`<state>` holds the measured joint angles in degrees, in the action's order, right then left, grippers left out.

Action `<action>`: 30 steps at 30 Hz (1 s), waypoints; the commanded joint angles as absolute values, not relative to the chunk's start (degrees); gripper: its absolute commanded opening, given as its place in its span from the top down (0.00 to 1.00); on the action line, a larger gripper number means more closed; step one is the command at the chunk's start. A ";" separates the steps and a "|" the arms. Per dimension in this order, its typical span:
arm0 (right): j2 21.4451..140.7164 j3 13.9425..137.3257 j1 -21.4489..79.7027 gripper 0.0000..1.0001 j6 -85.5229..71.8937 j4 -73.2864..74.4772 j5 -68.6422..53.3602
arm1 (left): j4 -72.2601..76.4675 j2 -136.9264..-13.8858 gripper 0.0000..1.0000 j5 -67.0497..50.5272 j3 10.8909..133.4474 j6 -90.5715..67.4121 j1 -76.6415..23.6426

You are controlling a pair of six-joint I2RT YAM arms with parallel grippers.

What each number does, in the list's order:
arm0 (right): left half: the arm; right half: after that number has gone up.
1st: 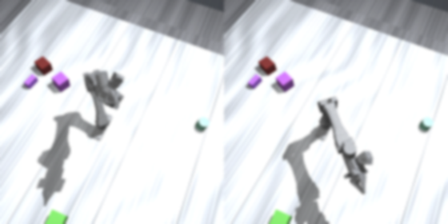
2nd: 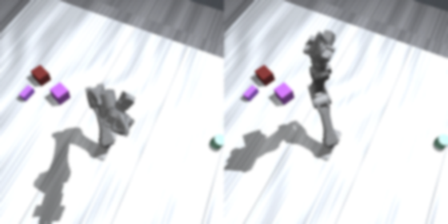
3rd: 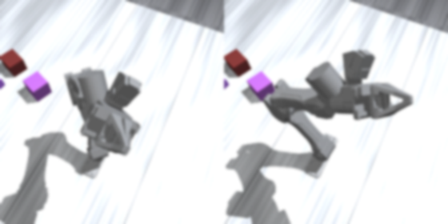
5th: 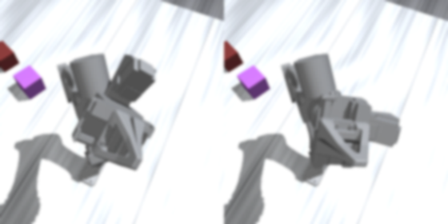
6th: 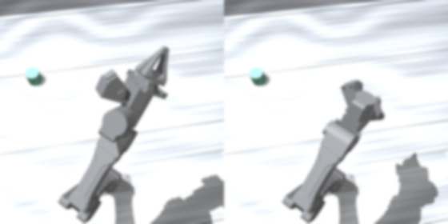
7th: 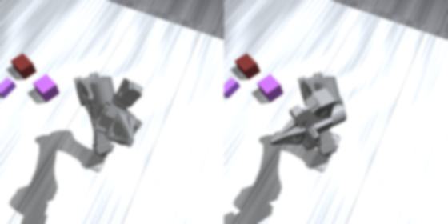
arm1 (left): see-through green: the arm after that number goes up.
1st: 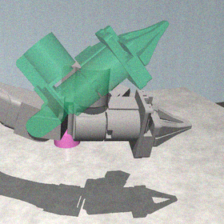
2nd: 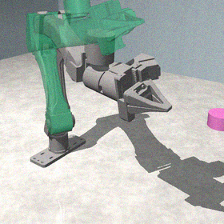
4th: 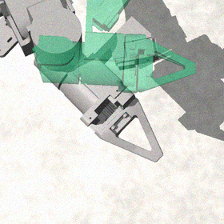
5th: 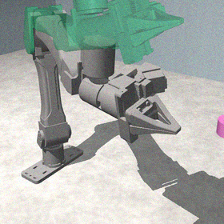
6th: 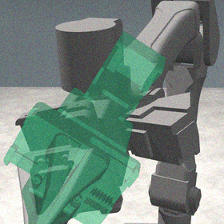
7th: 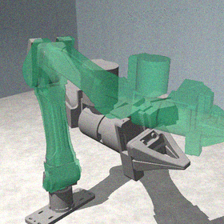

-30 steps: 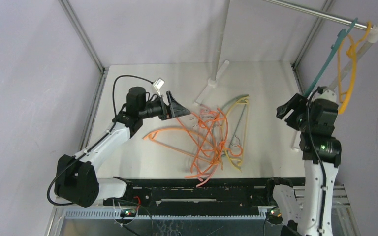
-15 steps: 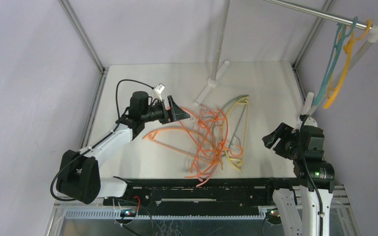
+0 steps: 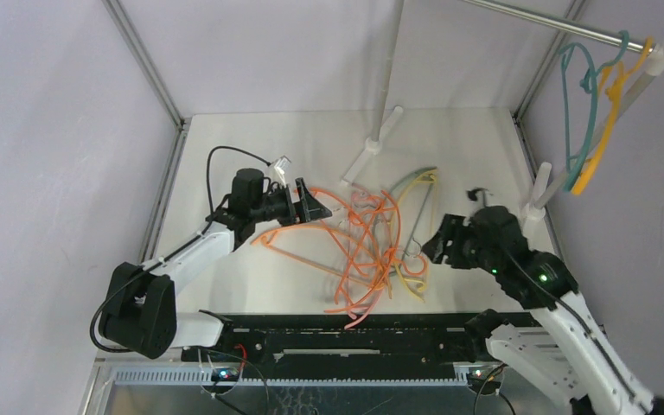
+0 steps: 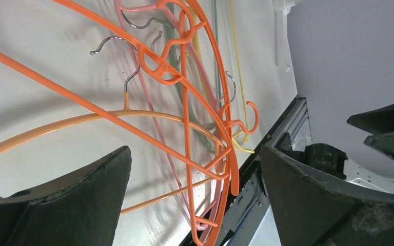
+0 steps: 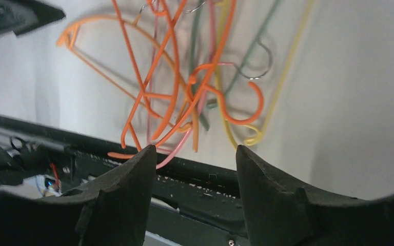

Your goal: Organize the hangers

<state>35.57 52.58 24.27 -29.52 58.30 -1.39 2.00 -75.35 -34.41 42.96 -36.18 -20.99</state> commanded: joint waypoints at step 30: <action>78.39 53.96 35.18 0.46 -28.12 22.83 -8.97 | 0.37 -70.65 0.03 -30.76 37.05 -32.82 -21.42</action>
<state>79.24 54.15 35.48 -29.91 25.06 -7.90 -1.13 -72.58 -31.48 37.41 -33.87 -21.21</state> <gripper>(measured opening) 0.541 0.974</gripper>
